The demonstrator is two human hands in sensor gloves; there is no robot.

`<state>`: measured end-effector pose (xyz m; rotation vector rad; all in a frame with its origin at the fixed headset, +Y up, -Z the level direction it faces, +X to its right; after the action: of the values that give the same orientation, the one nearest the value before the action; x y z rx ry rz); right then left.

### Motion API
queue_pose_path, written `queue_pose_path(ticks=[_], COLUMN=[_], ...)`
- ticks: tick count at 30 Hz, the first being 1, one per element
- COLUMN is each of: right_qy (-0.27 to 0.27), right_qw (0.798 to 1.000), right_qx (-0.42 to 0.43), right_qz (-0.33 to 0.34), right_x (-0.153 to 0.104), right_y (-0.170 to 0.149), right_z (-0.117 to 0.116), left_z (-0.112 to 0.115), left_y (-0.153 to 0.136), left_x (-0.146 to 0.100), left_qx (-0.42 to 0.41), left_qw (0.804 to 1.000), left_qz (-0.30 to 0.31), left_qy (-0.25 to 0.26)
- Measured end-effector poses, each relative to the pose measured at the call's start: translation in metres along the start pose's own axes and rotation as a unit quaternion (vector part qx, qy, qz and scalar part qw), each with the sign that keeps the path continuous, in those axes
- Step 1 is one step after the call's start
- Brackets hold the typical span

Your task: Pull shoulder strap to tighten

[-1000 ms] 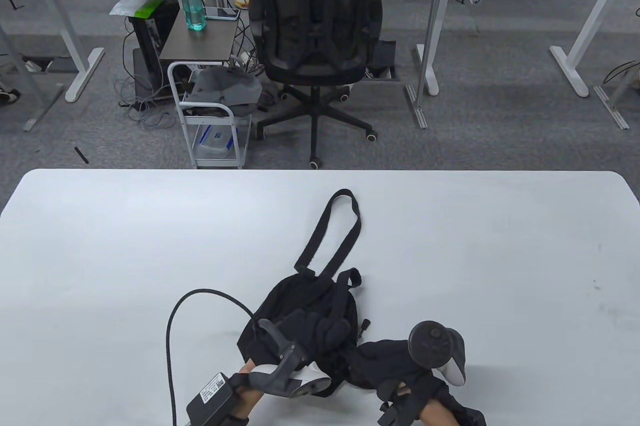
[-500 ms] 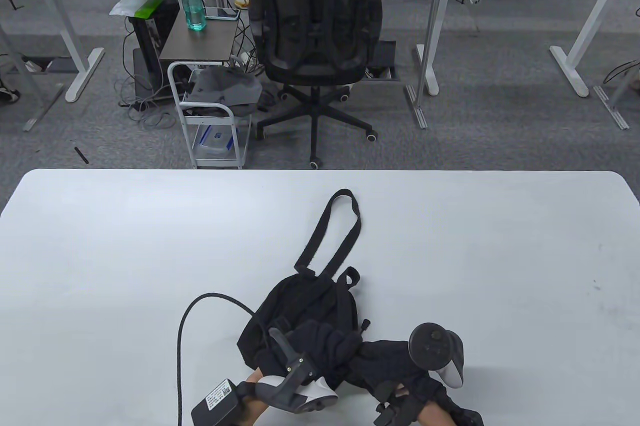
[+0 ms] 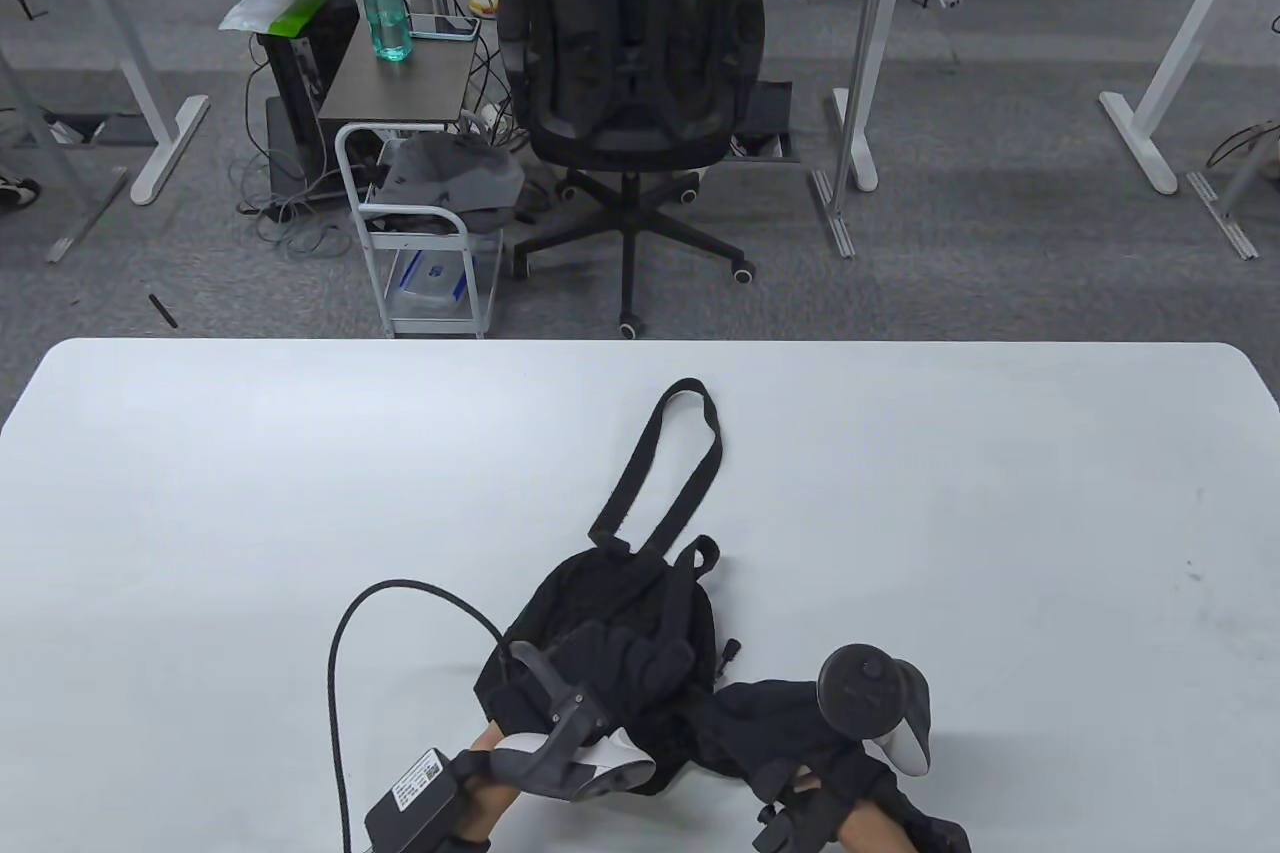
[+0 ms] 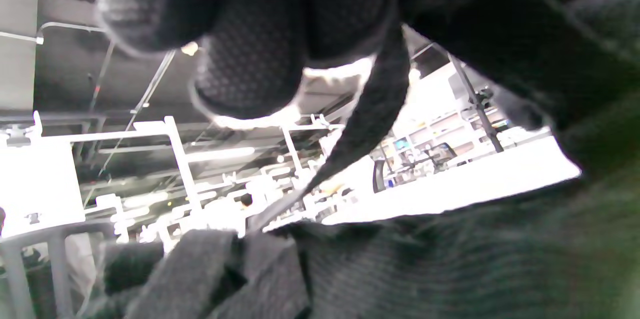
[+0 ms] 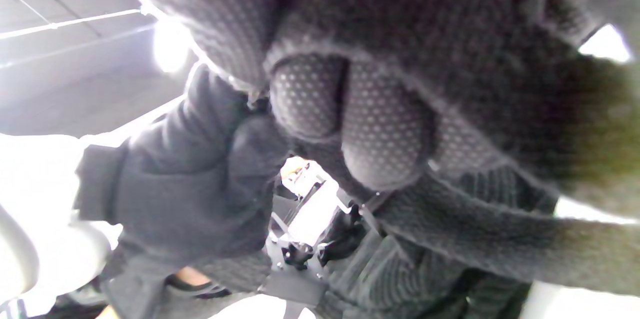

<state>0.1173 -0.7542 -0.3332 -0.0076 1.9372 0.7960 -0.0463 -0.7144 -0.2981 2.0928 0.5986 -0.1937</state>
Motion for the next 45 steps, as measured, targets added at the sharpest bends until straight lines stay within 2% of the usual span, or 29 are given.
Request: queue_pose_path(ticks=[5, 8, 11, 17, 23, 28, 33, 41, 45], right_qy=[-0.004, -0.006, 0.0, 0.019, 0.023, 0.013, 0.005, 0.034, 0.052], right_qw=[1.0, 0.999, 0.999, 1.0, 1.0, 1.0, 0.999, 0.999, 0.999], right_qx=[0.028, 0.037, 0.034, 0.014, 0.018, 0.019, 0.037, 0.024, 0.006], right_qz=[0.012, 0.02, 0.02, 0.009, 0.006, 0.002, 0.013, 0.013, 0.008], right_x=[0.001, 0.0, 0.002, 0.002, 0.002, 0.0, 0.001, 0.003, 0.003], right_y=[0.003, 0.006, 0.007, 0.005, 0.004, 0.001, 0.004, 0.005, 0.003], right_z=[-0.004, -0.003, -0.006, -0.008, -0.006, -0.005, -0.007, -0.012, -0.011], left_z=[-0.017, -0.017, -0.011, 0.005, 0.007, -0.003, -0.017, -0.002, 0.009], left_y=[0.022, 0.024, 0.021, 0.011, -0.004, 0.002, 0.024, 0.024, 0.011], left_x=[0.009, 0.01, 0.008, 0.004, -0.003, 0.0, 0.009, 0.006, 0.003], left_qx=[-0.016, 0.004, -0.024, -0.007, -0.011, -0.007, -0.018, -0.006, 0.0], left_qw=[0.999, 0.999, 0.999, 1.0, 1.0, 1.0, 0.999, 0.999, 0.999], left_qz=[0.025, 0.029, 0.02, 0.024, 0.001, 0.003, 0.028, 0.044, 0.034], left_qy=[0.037, 0.04, 0.034, 0.002, -0.005, 0.008, 0.041, 0.013, -0.013])
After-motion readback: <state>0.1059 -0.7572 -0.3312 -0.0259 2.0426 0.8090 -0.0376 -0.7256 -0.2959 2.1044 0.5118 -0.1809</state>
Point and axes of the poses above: the tracker on the back of each hand, its own y axis roughly to the thumb side, its own x axis roughly from the wrist to the fingertips, z = x × y, the point moved 4 cm from there along x, roughly from the wrist to the fingertips, and after that the axes turned 12 degrees about z, right-handed, at the moved point
